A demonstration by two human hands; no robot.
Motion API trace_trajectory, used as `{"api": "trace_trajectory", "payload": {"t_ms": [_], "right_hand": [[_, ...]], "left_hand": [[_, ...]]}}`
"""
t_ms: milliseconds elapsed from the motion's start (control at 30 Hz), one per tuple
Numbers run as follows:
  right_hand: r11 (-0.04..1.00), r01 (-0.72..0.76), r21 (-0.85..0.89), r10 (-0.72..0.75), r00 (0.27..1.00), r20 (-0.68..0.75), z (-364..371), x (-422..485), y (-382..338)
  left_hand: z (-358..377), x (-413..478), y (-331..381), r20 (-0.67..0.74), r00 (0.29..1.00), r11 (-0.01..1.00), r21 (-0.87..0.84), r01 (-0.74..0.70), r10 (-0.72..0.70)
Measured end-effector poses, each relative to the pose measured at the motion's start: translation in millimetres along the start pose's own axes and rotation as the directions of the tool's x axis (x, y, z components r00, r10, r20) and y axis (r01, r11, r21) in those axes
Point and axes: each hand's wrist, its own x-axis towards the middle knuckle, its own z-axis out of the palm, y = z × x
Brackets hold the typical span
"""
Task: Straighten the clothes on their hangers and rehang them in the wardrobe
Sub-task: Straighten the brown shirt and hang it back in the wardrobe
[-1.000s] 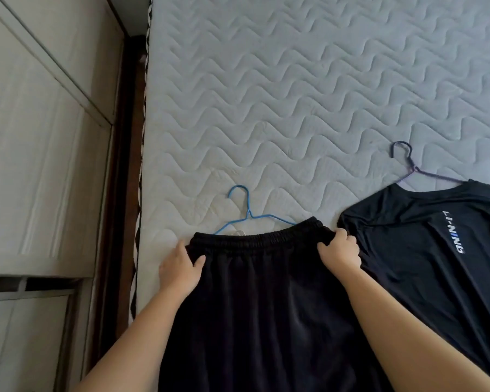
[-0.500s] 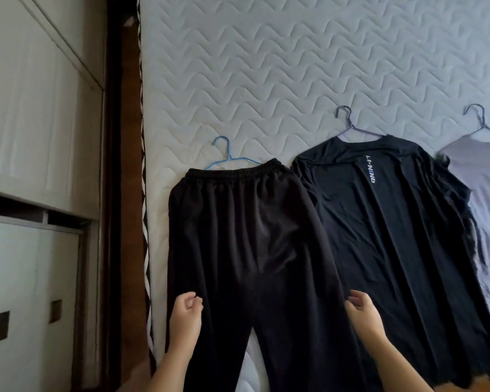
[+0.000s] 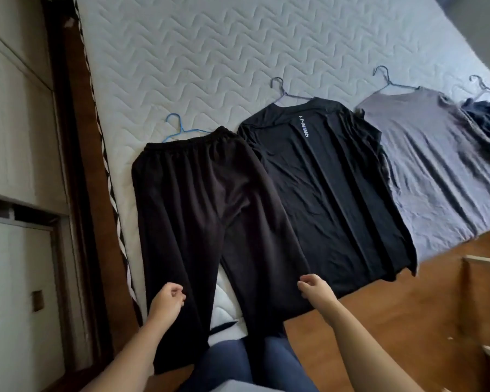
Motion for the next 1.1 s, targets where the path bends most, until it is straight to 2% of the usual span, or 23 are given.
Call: {"api": "trace_trajectory", "payload": {"t_ms": [133, 300, 500, 667, 700, 733, 800, 833, 900, 1000, 1100], "right_hand": [[0.998, 0.005, 0.064, -0.005, 1.000, -0.007, -9.5, -24.0, 40.4], [0.992, -0.070, 0.101, 0.072, 0.997, -0.014, -38.9, -49.2, 121.4], [0.930, -0.158, 0.331, 0.184, 0.982, -0.048, -91.2, -64.3, 238.3], [0.873, -0.140, 0.467, 0.225, 0.966, -0.130, -169.3, -83.6, 341.4], [0.869, -0.149, 0.473, 0.246, 0.958, -0.150, -182.0, -85.2, 360.3], [0.852, -0.169, 0.496, 0.291, 0.940, -0.180, -196.6, -91.5, 390.2], [0.814, -0.221, 0.537, 0.380, 0.902, -0.205, -214.1, -103.4, 447.4], [0.789, -0.257, 0.559, 0.428, 0.881, -0.200, -216.7, -108.6, 472.8], [0.707, -0.331, 0.625, 0.527, 0.836, -0.153, -216.4, -121.1, 510.7], [0.542, -0.403, 0.738, 0.633, 0.773, -0.043, -213.1, -129.1, 534.0], [0.441, -0.423, 0.792, 0.654, 0.755, 0.039, -220.9, -110.5, 529.0]], "left_hand": [[5.4, -19.6, 0.1, -0.009, 1.000, 0.994, 0.110, -0.016, 0.017], [36.0, -62.5, 4.5, 0.087, 0.995, 0.974, 0.218, -0.061, 0.043], [97.8, -108.6, 0.7, 0.106, 0.987, 0.881, 0.446, -0.159, 0.125], [202.5, -164.6, 8.4, 0.112, 0.977, 0.891, 0.401, -0.211, 0.181], [219.9, -170.7, 9.9, 0.144, 0.969, 0.849, 0.467, -0.247, 0.203], [246.3, -181.9, 16.4, 0.227, 0.948, 0.755, 0.576, -0.314, 0.221], [295.5, -203.1, 34.9, 0.386, 0.898, 0.485, 0.756, -0.439, 0.212], [319.3, -211.9, 46.0, 0.457, 0.862, 0.376, 0.776, -0.506, 0.218], [363.9, -228.1, 70.0, 0.561, 0.793, 0.244, 0.756, -0.608, 0.239], [416.0, -241.5, 105.8, 0.635, 0.724, 0.192, 0.701, -0.687, 0.270], [446.9, -238.2, 138.5, 0.625, 0.738, 0.278, 0.683, -0.675, 0.257]]}}
